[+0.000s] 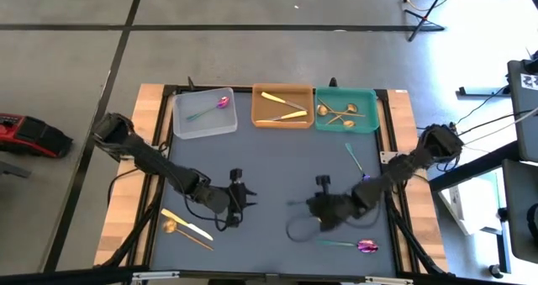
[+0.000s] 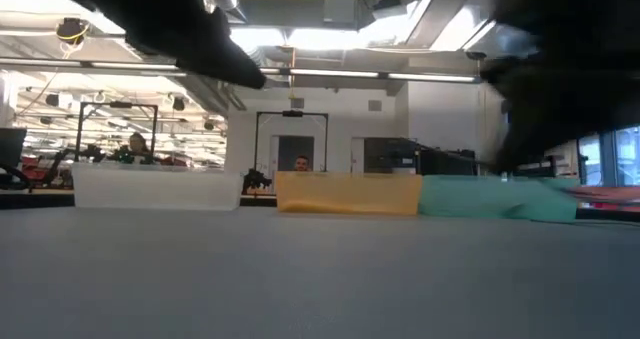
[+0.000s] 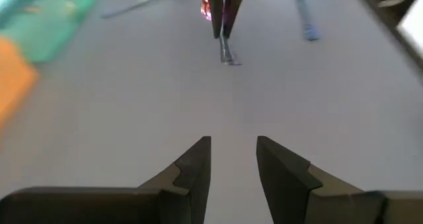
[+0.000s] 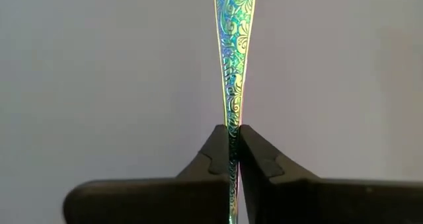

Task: Sort silverware by color (type)
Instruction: Put the iridescent blue spoon into the transparent bin

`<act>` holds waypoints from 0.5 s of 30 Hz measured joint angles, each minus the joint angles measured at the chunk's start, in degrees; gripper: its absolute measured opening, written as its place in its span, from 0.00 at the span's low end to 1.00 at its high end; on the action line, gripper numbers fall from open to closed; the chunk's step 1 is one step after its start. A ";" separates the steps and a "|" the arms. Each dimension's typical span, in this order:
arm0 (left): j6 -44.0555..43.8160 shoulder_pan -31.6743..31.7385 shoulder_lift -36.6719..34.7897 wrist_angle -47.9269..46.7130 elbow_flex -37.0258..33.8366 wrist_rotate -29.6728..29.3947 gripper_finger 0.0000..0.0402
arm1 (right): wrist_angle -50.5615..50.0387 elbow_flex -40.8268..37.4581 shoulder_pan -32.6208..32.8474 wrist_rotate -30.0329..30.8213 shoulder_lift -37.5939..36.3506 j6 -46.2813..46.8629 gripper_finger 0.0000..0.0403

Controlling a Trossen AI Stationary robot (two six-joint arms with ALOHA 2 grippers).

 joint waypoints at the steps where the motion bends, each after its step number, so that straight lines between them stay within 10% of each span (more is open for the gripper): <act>1: 0.68 0.23 -0.98 -1.38 0.00 -1.50 0.29 | 1.45 0.04 -2.09 0.06 -0.14 -2.69 0.01; 15: -4.59 6.02 -4.22 -21.04 -0.04 -14.43 0.29 | 33.62 0.17 -30.26 -24.34 9.48 -26.33 0.01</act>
